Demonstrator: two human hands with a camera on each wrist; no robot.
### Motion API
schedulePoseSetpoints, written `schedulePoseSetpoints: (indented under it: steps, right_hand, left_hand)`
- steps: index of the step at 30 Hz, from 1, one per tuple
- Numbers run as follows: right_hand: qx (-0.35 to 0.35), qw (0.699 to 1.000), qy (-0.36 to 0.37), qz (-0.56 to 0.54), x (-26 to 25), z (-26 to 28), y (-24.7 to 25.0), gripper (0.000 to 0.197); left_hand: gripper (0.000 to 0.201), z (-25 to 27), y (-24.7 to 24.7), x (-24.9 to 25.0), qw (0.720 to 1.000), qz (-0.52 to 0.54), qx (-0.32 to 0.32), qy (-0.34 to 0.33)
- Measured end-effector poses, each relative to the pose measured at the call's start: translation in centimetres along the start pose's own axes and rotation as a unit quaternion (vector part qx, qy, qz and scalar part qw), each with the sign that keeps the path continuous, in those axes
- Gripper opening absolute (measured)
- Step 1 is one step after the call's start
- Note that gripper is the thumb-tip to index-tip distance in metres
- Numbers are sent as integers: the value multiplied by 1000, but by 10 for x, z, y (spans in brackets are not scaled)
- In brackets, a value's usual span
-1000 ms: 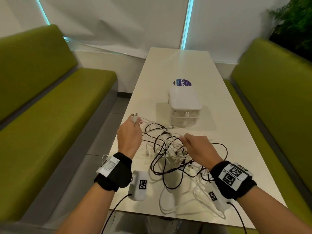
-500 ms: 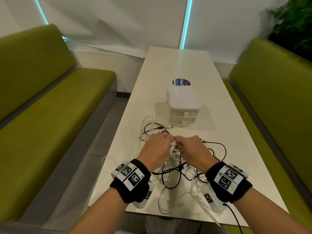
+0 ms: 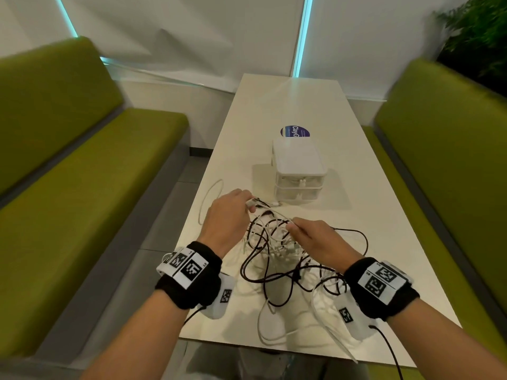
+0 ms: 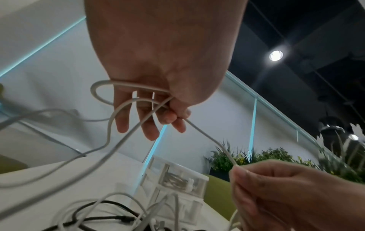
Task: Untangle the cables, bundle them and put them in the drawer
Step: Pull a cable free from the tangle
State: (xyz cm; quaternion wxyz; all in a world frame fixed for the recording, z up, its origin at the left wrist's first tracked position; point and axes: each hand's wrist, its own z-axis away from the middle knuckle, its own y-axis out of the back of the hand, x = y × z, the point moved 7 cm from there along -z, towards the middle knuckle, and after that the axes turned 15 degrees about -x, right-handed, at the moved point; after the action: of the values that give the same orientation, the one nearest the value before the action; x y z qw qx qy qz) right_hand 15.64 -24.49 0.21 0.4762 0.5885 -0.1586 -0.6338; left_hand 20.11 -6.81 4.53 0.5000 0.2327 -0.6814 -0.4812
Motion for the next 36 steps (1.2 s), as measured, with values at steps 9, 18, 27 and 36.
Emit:
schedulePoseSetpoints:
  steps: [9, 18, 27, 36]
  right_hand:
    - [-19, 1000, 0, 25, -13, -9, -5, 25]
    - [27, 999, 19, 38, 0, -1, -3, 23]
    - [-9, 998, -23, 64, -7, -7, -7, 13]
    - [-12, 999, -28, 29, -5, -16, -14, 38]
  left_hand:
    - [51, 4, -40, 53, 983, -66, -124, -119]
    - [32, 6, -24, 29, 991, -82, -100, -28]
    - [24, 5, -5, -2, 997, 74, -19, 23]
    - [32, 10, 3, -26, 994, 76, -67, 37]
